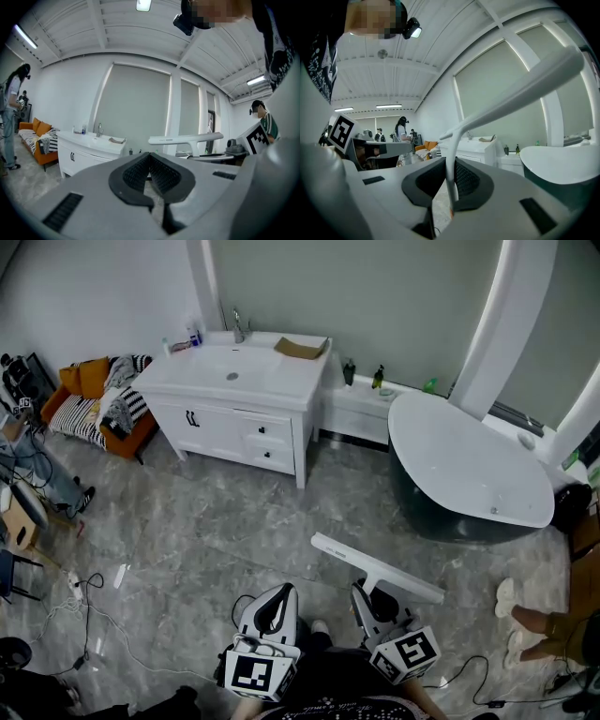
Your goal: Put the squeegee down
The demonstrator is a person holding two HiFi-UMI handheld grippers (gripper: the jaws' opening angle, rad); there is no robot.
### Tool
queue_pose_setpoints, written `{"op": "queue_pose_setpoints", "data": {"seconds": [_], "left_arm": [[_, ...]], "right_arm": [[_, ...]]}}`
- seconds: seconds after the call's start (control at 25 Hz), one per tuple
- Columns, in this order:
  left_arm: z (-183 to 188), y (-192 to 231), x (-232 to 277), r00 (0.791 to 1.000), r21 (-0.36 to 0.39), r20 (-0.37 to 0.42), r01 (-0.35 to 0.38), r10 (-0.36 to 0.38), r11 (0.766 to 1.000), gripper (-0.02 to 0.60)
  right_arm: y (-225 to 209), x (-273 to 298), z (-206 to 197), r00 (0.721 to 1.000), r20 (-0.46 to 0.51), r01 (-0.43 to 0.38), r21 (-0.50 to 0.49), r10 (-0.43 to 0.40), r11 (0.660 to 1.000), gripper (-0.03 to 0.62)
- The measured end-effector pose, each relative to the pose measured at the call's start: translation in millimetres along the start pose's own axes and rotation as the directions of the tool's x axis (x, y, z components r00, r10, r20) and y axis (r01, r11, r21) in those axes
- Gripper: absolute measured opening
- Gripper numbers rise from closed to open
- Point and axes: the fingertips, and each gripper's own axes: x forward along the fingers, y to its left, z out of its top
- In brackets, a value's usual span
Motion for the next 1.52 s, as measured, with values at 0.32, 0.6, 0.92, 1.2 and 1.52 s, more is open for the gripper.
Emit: {"op": "queue_pose_setpoints", "data": {"seconds": [0.32,0.6,0.92,1.2,1.52], "left_arm": [[1.0,31.5,5.7,1.000,-0.011,-0.020,-0.016,0.016,1.000,0.005],[21.3,90.5,27.2,1.000,-0.003,-0.021,0.007,-0.007,1.000,0.005],[33.2,122.5,52.9,0.997,-0.004,-0.007,0.082,-0.082,0.997,0.005],[24.1,145.7,65.8,0.998,-0.023,-0.022,0.060,-0.061,0.998,0.005],[11.6,161.5,100.0,0.994,-0.041,-0.104,0.040,-0.044,0.998,0.005]], "right_arm": [[2.4,31.2,1.2,1.000,-0.014,0.002,0.020,-0.001,1.000,0.052],[21.3,94.1,12.9,1.000,-0.018,0.010,0.064,-0.009,0.998,0.052],[23.2,134.8,18.1,0.999,-0.014,0.053,0.070,-0.052,0.996,0.052],[19.1,160.4,14.4,0.999,-0.028,0.046,0.068,-0.044,0.997,0.052],[-4.5,194.4,11.0,0.996,-0.083,0.024,0.094,-0.016,0.995,0.052]]}}
